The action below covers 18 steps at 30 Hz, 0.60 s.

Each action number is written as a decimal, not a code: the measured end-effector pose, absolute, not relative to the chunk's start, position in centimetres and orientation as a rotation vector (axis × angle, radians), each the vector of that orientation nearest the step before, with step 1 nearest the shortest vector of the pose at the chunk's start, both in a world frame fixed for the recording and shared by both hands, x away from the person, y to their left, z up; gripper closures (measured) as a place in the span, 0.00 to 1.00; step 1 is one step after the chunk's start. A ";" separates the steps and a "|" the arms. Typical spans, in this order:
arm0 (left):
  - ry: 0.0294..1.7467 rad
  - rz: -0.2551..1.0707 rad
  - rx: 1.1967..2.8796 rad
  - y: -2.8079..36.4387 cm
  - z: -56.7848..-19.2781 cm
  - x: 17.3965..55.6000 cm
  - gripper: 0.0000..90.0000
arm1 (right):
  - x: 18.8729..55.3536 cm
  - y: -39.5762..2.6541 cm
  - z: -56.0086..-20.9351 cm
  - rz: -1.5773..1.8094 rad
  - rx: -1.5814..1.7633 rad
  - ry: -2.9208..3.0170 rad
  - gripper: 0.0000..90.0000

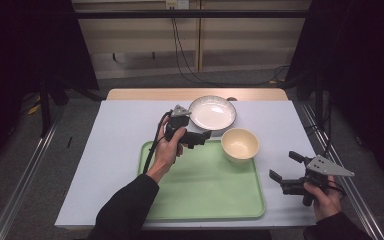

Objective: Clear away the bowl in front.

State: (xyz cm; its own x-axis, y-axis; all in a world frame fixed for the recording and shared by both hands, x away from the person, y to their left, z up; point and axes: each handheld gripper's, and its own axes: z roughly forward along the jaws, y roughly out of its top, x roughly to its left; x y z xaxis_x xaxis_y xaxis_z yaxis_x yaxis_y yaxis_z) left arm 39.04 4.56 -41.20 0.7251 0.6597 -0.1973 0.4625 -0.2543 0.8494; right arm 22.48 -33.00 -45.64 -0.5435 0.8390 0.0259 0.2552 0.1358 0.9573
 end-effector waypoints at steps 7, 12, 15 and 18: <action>0.889 0.275 1.882 6.6 -41.0 37.9 0.02 | 22.5 -33.1 -45.6 1.419 1.037 1.880 0.00; 0.916 0.307 1.871 7.8 -41.1 37.4 0.02 | 22.5 -33.0 -45.6 1.416 1.043 1.879 0.00; 0.932 0.331 1.852 8.7 -41.1 36.6 0.02 | 22.5 -33.0 -45.6 1.415 1.037 1.885 0.00; 0.942 0.332 1.836 9.5 -41.1 36.2 0.02 | 22.5 -33.0 -45.6 1.414 1.039 1.888 0.00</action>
State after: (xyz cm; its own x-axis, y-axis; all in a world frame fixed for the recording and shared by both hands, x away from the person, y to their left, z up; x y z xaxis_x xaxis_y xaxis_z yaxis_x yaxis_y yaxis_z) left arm 36.24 9.47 -41.06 0.6583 0.7302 -0.1827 0.4544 -0.1920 0.8699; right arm 22.50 -33.04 -45.61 -0.5451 0.8382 0.0163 0.2513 0.1448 0.9570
